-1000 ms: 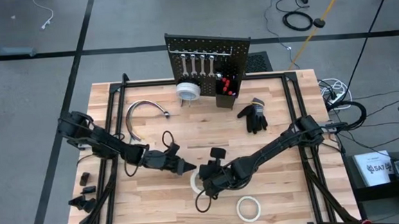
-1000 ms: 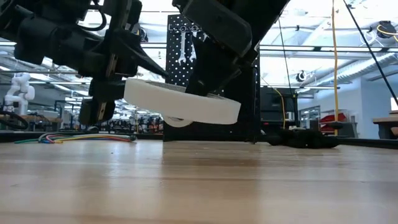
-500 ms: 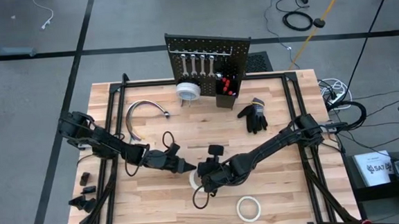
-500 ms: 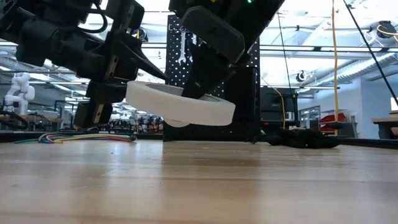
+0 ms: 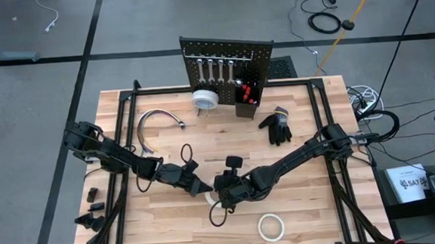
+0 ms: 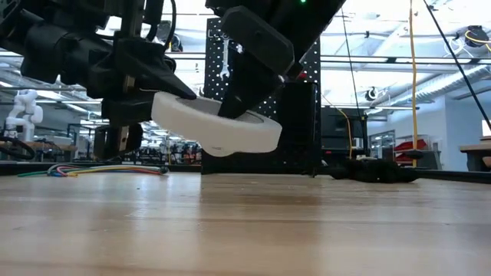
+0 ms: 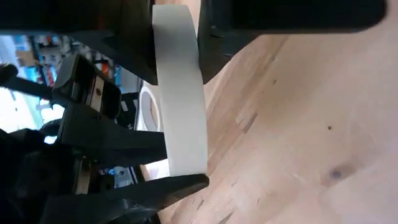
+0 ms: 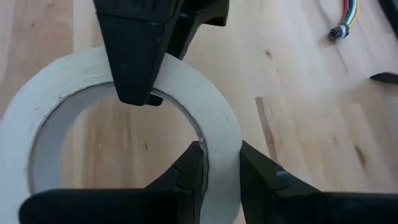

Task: Hang tools onto peg board
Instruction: Hang the white tape on the peg board

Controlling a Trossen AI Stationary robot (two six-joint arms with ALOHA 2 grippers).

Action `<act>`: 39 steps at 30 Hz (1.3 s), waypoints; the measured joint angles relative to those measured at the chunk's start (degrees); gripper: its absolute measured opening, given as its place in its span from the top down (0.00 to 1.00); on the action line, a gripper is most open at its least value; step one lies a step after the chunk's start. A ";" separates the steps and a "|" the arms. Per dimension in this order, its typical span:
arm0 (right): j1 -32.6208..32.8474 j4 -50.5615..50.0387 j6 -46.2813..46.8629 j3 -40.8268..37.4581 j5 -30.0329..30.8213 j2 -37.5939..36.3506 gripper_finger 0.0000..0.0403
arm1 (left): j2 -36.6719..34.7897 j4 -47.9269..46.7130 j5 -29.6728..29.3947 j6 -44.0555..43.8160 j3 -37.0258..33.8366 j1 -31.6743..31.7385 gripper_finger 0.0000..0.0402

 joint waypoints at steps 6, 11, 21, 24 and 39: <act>0.00 -0.02 -3.43 0.00 0.02 0.00 0.76 | 0.00 -1.34 -0.15 2.37 0.02 0.12 0.85; -0.13 -1.20 -8.58 -0.06 -2.62 -1.72 0.55 | -0.89 -2.03 3.19 6.63 0.09 1.97 0.85; -0.50 -7.02 -9.88 -7.39 -2.74 -18.42 0.44 | -17.33 -19.46 16.97 29.44 0.17 16.38 0.85; -3.43 5.30 -10.17 -20.28 -5.81 -25.63 0.45 | -24.09 -28.98 17.00 43.98 0.17 21.74 0.85; -17.69 53.33 -11.99 -42.96 -24.86 -37.65 0.48 | -30.92 -41.86 17.46 86.46 7.75 45.52 0.85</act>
